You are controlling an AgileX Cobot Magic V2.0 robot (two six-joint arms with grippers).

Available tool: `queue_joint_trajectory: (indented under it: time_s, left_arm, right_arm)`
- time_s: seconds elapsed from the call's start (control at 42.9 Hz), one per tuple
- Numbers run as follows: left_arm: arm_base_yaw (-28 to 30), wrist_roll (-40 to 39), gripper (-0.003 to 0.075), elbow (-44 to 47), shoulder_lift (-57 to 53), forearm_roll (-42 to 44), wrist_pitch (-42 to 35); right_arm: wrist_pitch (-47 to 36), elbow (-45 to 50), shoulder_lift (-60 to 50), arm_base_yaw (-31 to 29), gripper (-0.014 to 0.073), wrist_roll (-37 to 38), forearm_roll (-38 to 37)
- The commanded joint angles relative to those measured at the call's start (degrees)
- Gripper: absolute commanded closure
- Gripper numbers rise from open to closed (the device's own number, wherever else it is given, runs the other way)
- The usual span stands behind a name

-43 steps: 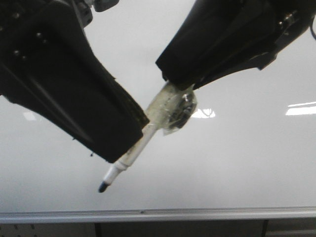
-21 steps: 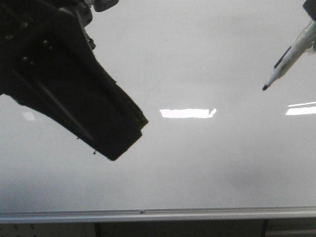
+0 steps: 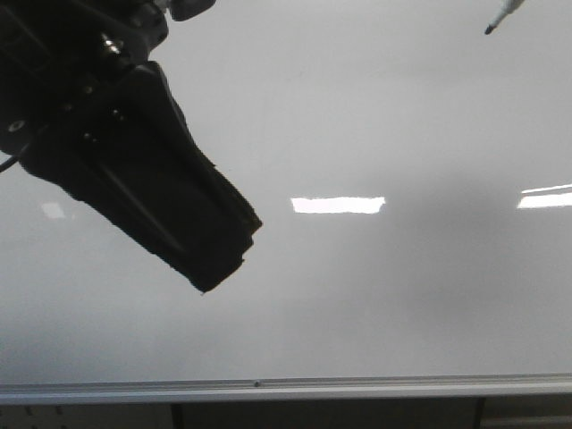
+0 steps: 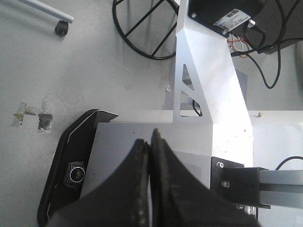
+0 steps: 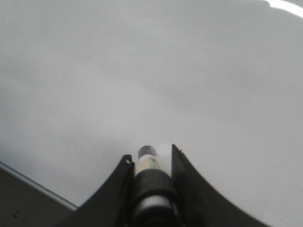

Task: Write number 0 on whiteboard

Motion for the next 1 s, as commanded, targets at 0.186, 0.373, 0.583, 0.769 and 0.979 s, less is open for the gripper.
queue_joint_trajectory:
  time_s: [0.186, 0.373, 0.583, 0.769, 0.979]
  left_arm:
    - [-0.29, -0.03, 0.074, -1.58, -2.26, -3.65, 1.39]
    - [-0.29, -0.03, 0.074, -1.58, -2.26, -3.65, 1.39]
    - [-0.29, -0.03, 0.074, -1.58, -2.26, -3.65, 1.39]
    - [-0.29, -0.03, 0.074, -1.58, -2.26, -3.65, 1.39]
    - [-0.29, -0.03, 0.074, -1.58, -2.26, -3.65, 1.39]
  right_arm:
    - [-1.51, -12.81, 10.17, -0.31, 0.0661, -0.17, -1.03]
    - [-2.21, -15.73, 14.69, -0.31, 0.0661, -0.17, -1.56]
    - [-5.04, -15.73, 16.2, -0.31, 0.0661, -0.17, -1.56]
    - [-8.36, -15.73, 16.2, -0.31, 0.0661, -0.17, -1.56]
    - [-9.42, -15.73, 16.86, -0.31, 0.0661, -0.17, -1.56]
